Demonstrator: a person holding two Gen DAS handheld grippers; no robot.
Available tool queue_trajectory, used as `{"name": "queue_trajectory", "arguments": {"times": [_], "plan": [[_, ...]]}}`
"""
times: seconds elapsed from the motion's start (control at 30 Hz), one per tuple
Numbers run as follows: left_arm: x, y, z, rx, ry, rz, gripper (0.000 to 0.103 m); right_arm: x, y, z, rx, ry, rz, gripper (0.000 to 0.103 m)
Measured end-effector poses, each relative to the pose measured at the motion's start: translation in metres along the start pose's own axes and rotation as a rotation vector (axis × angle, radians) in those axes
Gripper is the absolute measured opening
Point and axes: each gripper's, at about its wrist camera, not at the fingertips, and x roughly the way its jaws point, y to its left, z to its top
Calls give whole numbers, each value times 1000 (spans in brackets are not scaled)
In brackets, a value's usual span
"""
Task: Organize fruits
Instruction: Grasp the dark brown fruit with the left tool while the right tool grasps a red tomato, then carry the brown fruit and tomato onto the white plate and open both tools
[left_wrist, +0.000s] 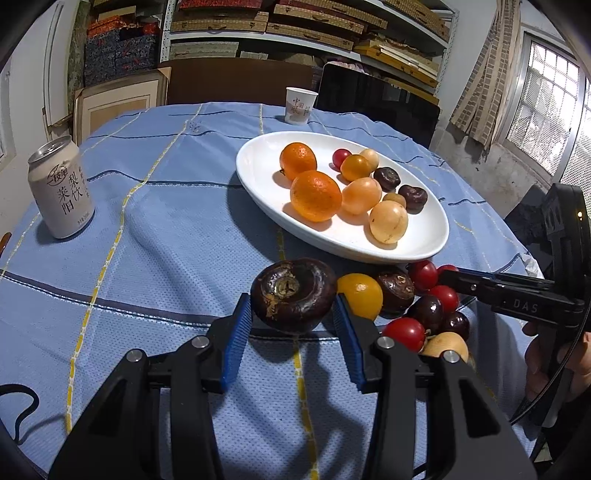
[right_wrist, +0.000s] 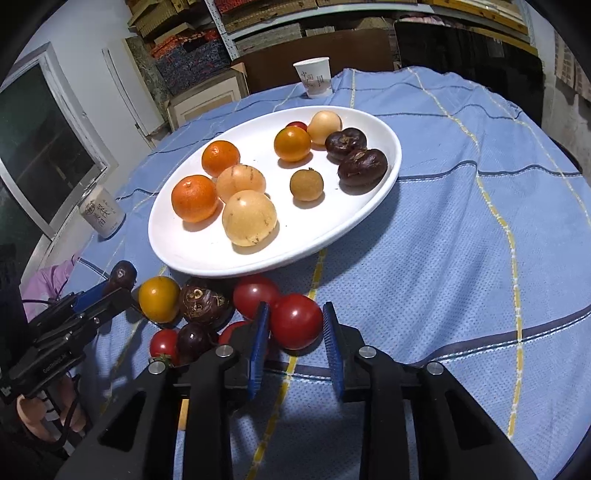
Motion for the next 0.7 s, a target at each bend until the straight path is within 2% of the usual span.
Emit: {"name": "queue_trajectory", "arguments": {"times": [0.47, 0.7], "plan": [[-2, -1, 0, 10, -11, 7, 44, -28, -11, -19, 21, -86, -16, 28], [-2, -2, 0, 17, -10, 21, 44, -43, -14, -26, 19, -98, -6, 28]]}}
